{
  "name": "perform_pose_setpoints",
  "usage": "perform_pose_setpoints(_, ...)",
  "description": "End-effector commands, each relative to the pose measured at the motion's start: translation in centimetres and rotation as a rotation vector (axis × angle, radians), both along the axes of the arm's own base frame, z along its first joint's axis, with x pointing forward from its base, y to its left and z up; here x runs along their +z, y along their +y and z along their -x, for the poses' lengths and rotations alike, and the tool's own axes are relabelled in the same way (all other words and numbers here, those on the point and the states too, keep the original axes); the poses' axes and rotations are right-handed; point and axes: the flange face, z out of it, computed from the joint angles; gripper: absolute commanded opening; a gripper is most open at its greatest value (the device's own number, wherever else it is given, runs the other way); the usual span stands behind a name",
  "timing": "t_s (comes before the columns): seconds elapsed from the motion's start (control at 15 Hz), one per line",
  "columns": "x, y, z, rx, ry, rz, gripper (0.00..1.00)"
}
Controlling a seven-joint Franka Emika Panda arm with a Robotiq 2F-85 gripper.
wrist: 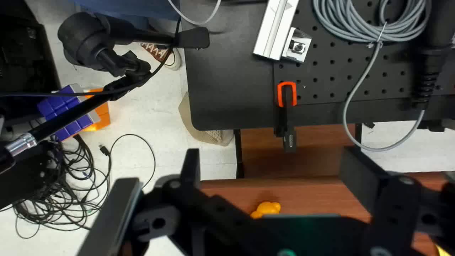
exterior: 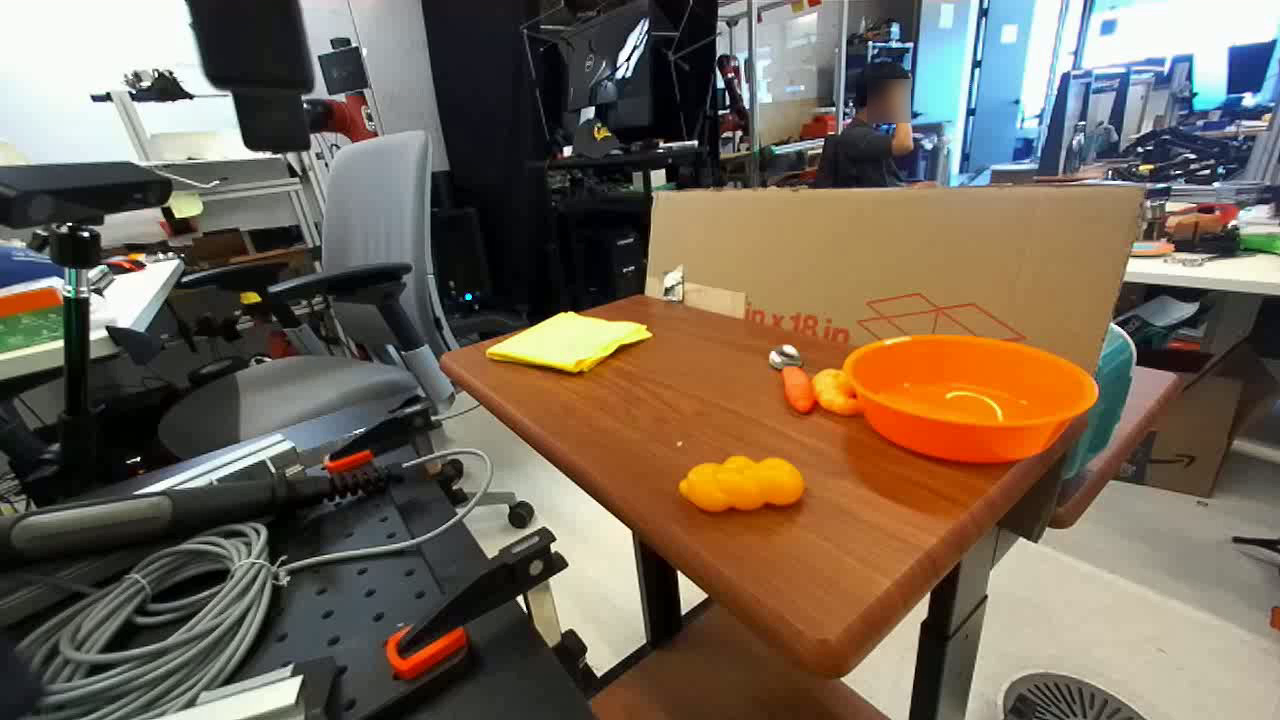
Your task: Move the yellow towel to the right
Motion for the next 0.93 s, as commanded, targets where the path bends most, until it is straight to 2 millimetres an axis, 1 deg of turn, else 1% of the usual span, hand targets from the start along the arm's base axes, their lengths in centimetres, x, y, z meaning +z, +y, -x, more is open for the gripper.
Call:
perform_pose_setpoints(0.0,0.0,0.0,0.0,0.0,0.001,0.0,1.0)
perform_pose_setpoints(0.53,0.0,0.0,0.0,0.0,0.0,0.0,1.0)
perform_pose_setpoints(0.67,-0.2,1.2,-0.6,-0.008,0.0,0.011,1.0)
perform_pose_setpoints(0.87,-0.3,4.3,-1.5,-0.017,-0.014,0.006,1.0)
